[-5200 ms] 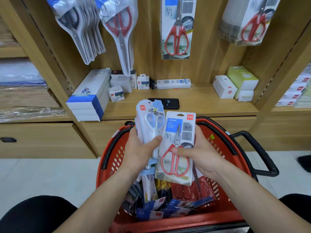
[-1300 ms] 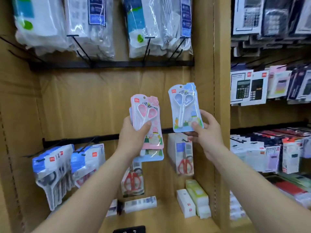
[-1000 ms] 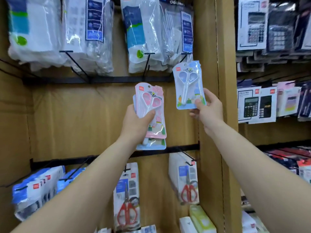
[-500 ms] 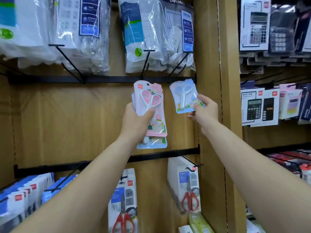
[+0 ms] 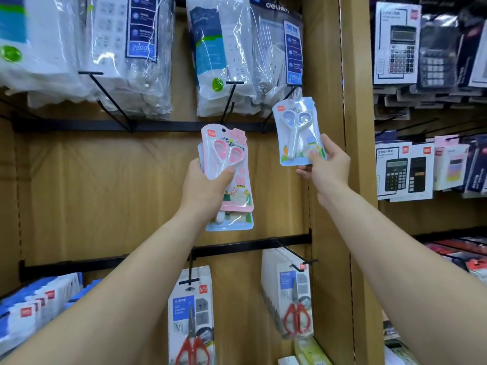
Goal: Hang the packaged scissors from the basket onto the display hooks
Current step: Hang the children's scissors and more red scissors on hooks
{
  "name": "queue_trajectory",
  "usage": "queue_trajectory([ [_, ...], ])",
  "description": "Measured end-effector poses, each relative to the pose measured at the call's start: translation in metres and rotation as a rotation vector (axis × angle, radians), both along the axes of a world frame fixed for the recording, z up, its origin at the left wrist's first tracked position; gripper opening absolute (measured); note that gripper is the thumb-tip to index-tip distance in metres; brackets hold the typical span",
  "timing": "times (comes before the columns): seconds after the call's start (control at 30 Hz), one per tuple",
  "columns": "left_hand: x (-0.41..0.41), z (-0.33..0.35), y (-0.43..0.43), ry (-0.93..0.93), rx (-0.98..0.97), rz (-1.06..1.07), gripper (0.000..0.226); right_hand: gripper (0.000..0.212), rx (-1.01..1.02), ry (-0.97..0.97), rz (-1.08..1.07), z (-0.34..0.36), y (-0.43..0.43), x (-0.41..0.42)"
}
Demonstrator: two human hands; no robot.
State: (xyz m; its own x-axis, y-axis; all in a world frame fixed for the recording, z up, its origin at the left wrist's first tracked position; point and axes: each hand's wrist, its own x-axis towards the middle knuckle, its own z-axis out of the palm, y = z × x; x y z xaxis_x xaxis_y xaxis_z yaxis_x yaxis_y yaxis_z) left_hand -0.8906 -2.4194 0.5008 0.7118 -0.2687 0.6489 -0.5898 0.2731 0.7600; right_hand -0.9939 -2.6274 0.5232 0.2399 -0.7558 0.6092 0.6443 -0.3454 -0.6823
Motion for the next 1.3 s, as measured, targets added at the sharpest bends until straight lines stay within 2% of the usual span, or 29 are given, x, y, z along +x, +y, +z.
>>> queue_trajectory([
  [0.73,0.010,-0.010,-0.003,-0.006,0.008,-0.004,0.039,0.051,0.021,0.017,-0.028,-0.001,0.001,0.013],
  [0.9,0.006,-0.008,-0.007,-0.026,0.004,-0.021,0.041,0.052,-0.032,0.221,-0.023,0.007,0.000,0.021],
  [0.97,0.006,-0.008,-0.008,-0.026,0.002,-0.022,0.041,0.052,-0.166,0.410,-0.209,0.000,0.006,0.020],
  [1.03,0.006,-0.009,-0.010,-0.028,0.001,-0.025,0.039,0.046,-0.278,0.475,-0.368,-0.013,0.017,0.017],
  [1.07,0.005,-0.010,-0.012,-0.030,0.001,-0.030,0.038,0.036,-0.322,0.449,-0.315,-0.020,0.026,0.013],
  [1.13,0.002,-0.011,-0.015,-0.026,-0.020,-0.055,0.038,0.019,-0.375,0.454,0.017,-0.036,0.049,0.004],
  [1.2,-0.002,-0.012,-0.020,-0.035,-0.045,-0.080,0.035,0.033,-0.387,0.525,0.260,-0.049,0.065,0.000],
  [1.27,-0.005,-0.014,-0.024,-0.034,-0.069,-0.111,0.029,0.051,-0.375,0.517,0.250,-0.057,0.070,-0.001],
  [1.3,-0.007,-0.015,-0.024,-0.032,-0.081,-0.129,0.024,0.052,-0.340,0.497,0.226,-0.058,0.069,-0.001],
])
